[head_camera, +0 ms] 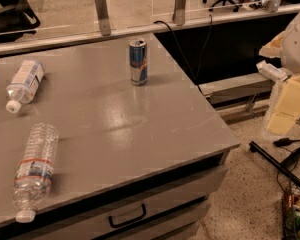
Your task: Move redbull can near blue plastic bottle
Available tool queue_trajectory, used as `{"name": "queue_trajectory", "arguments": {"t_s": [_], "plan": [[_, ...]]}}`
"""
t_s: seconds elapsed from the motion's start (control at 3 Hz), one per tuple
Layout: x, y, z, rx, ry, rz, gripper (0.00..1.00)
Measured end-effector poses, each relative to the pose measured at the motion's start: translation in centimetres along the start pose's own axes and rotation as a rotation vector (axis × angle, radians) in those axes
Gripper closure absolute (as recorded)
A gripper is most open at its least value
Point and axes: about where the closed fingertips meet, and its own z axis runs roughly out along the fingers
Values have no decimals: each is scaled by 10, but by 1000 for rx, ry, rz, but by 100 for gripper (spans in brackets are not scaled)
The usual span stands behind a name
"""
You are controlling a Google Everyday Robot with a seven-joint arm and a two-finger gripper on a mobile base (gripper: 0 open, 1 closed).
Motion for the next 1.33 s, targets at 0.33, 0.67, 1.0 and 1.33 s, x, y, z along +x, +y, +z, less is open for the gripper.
{"name": "queue_trajectory", "arguments": {"t_s": [0.33,0.67,1.0,1.33], "plan": [[0,0,0,0,0,0,0],[-7,-8,-3,37,-32,-28,0],[-29,-40,0,104,-84,-82,0],[-65,-84,10,142,-167,-140,0]]}}
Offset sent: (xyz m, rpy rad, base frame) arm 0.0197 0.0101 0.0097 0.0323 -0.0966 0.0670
